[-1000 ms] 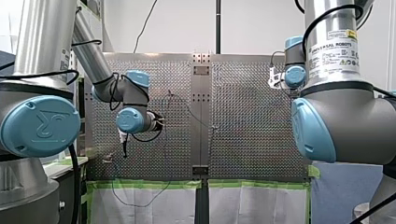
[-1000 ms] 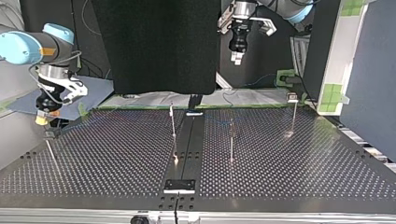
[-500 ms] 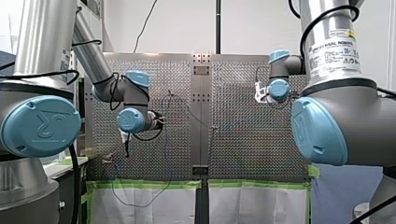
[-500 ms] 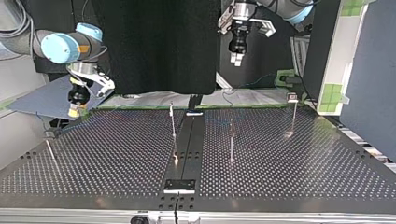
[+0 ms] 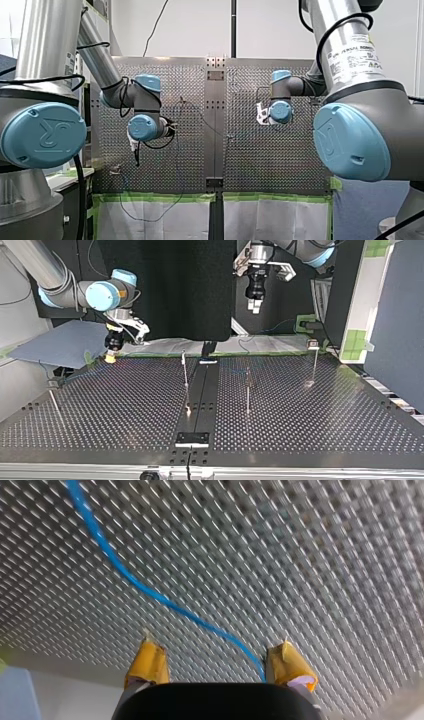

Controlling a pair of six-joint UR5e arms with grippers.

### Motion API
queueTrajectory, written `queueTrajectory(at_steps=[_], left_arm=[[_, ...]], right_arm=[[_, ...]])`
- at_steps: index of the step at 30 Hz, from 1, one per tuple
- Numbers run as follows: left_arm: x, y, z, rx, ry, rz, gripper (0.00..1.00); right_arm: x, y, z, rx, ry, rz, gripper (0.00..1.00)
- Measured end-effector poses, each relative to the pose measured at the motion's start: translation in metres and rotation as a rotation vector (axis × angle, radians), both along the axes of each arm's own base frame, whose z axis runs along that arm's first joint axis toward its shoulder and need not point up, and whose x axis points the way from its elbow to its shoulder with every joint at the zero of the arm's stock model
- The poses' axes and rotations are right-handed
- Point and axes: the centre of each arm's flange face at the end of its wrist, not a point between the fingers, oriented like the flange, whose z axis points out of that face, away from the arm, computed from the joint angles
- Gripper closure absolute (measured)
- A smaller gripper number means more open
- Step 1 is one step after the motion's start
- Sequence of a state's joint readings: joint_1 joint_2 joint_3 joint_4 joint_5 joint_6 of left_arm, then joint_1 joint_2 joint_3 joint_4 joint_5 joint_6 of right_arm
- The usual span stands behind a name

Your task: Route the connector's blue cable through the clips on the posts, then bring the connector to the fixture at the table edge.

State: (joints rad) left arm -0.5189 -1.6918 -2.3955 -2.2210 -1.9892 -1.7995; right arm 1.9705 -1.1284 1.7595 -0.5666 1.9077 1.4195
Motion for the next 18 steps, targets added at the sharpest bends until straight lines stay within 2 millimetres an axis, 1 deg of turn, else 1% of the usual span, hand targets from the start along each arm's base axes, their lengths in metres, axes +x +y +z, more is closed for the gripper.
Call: queueTrajectory(at_steps=[4,7,12,18], left_arm=[[0.000,0.000,0.000,-0.003,-0.001,0.001,0.00],[0.000,0.000,0.000,-0.003,-0.001,0.002,0.00],[0.002,0.002,0.000,-0.003,-0.001,0.009,0.00],[0.003,0.004,0.000,-0.002,0.001,0.012,0.00]], right_arm=[[0.017,0.010,-0.017,0.030,0.021,0.031,0.02],[0.026,0.018,-0.022,0.043,0.031,0.047,0.02],[0.044,0.033,-0.024,0.051,0.040,0.074,0.02],[0.070,0.056,-0.024,0.054,0.042,0.127,0.02]])
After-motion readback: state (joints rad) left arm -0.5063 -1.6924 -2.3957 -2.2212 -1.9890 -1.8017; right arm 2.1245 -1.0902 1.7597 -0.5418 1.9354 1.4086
